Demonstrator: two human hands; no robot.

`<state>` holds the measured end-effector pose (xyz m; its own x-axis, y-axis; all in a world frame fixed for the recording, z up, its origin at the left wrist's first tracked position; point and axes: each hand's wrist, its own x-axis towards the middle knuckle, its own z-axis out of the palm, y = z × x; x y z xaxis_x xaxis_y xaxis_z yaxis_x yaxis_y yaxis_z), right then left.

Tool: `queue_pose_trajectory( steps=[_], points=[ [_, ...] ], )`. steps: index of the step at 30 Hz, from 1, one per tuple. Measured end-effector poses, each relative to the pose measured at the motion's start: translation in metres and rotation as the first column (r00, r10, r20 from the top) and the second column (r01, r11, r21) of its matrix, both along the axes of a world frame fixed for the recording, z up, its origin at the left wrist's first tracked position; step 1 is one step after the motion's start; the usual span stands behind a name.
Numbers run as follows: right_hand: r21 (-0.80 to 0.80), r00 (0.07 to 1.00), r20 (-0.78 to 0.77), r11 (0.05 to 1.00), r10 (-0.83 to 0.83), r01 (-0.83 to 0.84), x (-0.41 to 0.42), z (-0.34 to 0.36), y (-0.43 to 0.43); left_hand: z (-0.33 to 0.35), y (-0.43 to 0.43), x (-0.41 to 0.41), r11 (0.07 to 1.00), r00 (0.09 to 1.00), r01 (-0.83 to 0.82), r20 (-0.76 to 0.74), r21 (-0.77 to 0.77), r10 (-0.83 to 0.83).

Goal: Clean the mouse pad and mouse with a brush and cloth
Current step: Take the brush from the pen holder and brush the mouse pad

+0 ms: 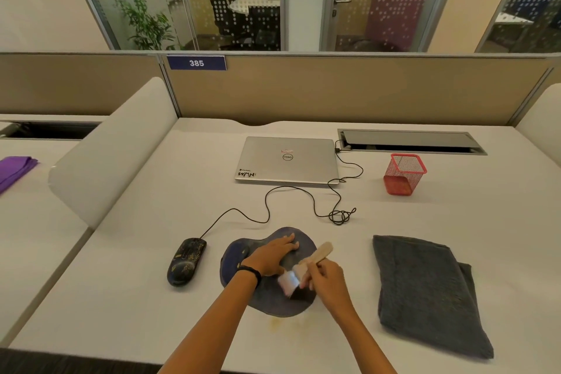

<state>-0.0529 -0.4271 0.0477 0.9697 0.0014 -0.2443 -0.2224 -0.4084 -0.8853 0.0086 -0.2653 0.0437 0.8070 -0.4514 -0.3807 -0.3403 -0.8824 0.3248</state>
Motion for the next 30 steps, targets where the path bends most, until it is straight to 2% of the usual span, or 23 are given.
queue_pose_trajectory(
  steps=[2, 3, 7, 12, 15, 20, 23, 26, 30],
  points=[
    [-0.015, 0.988, 0.098, 0.993, -0.115, 0.117, -0.002, 0.002, -0.001, 0.001, 0.001, -0.001, 1.0, 1.0, -0.003, 0.011, -0.005, 0.003],
    [-0.02, 0.988, 0.112, 0.994, -0.103, 0.106, -0.005, 0.002, 0.0, 0.001, 0.003, -0.002, 1.0, 1.0, -0.004, 0.015, -0.006, 0.004],
    [-0.022, 0.987, -0.027, 0.987, 0.157, -0.158, -0.014, 0.007, 0.005, 0.005, 0.002, -0.001, 1.0, 1.0, -0.003, 0.022, -0.004, 0.003],
    [0.163, 1.0, 0.019, 0.987, -0.02, 0.017, 0.0, 0.012, -0.011, 0.011, 0.008, -0.005, 0.994, 0.997, -0.071, 0.025, -0.079, 0.074],
    [0.233, 0.996, 0.091, 0.972, -0.02, -0.002, 0.006, 0.011, -0.018, 0.014, 0.021, -0.008, 0.988, 0.99, -0.135, 0.037, -0.076, 0.138],
    [0.082, 0.987, 0.159, 0.997, -0.003, -0.01, 0.005, 0.009, -0.009, 0.018, 0.03, -0.007, 0.99, 0.988, -0.132, 0.085, 0.051, 0.127],
    [-0.051, 0.991, 0.077, 0.993, 0.111, -0.107, 0.007, 0.014, -0.005, 0.012, 0.029, -0.006, 0.985, 0.991, -0.1, 0.099, 0.138, 0.087],
    [-0.034, 0.997, 0.018, 0.997, 0.071, -0.07, 0.012, 0.015, -0.005, 0.007, 0.023, -0.007, 0.979, 0.992, -0.096, 0.101, 0.181, 0.079],
    [-0.005, 0.994, 0.11, 1.0, 0.008, -0.007, 0.027, 0.024, 0.001, 0.006, 0.018, -0.008, 0.973, 0.987, -0.11, 0.141, 0.204, 0.082]
  ],
)
